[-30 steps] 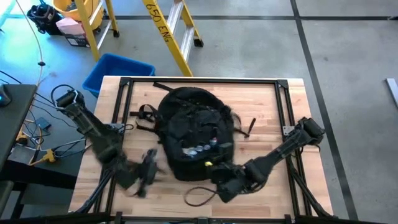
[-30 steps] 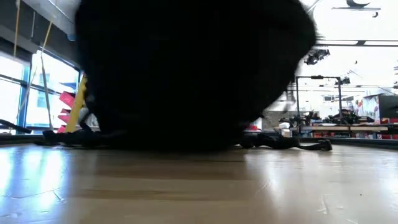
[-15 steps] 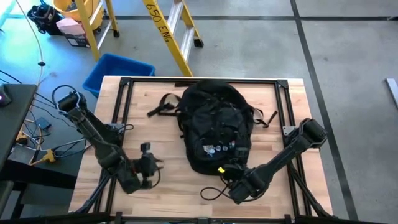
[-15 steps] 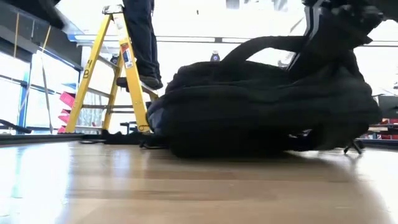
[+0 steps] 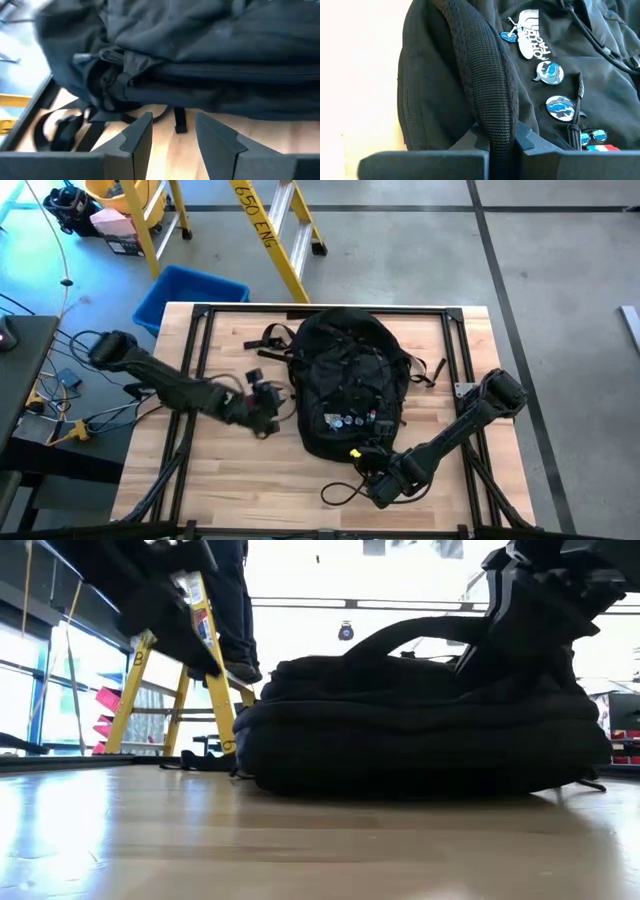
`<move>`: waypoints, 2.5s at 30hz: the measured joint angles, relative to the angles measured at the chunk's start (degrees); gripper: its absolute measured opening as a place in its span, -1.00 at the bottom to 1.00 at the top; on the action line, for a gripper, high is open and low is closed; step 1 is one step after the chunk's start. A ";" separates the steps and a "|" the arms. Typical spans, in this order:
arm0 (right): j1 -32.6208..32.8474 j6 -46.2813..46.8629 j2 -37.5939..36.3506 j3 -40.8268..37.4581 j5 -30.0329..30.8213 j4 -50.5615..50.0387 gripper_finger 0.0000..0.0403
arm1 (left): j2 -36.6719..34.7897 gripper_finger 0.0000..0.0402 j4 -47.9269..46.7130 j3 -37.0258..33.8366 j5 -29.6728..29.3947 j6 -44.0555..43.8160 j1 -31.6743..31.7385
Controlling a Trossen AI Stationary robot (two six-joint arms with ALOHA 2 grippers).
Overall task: Unpack backpack
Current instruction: Open the black backpack
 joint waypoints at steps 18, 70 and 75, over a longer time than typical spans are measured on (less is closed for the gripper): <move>-0.21 -4.54 0.11 0.00 0.16 6.45 -1.00 | 5.09 -0.36 17.38 -2.90 16.18 3.42 19.64; -0.44 -4.26 0.15 0.00 -1.34 7.43 -1.00 | 17.20 -0.46 2.28 1.84 1.75 10.83 18.86; -0.44 -4.07 0.15 0.00 -1.33 7.43 -1.00 | 16.49 -0.90 1.44 1.89 -0.29 14.27 14.95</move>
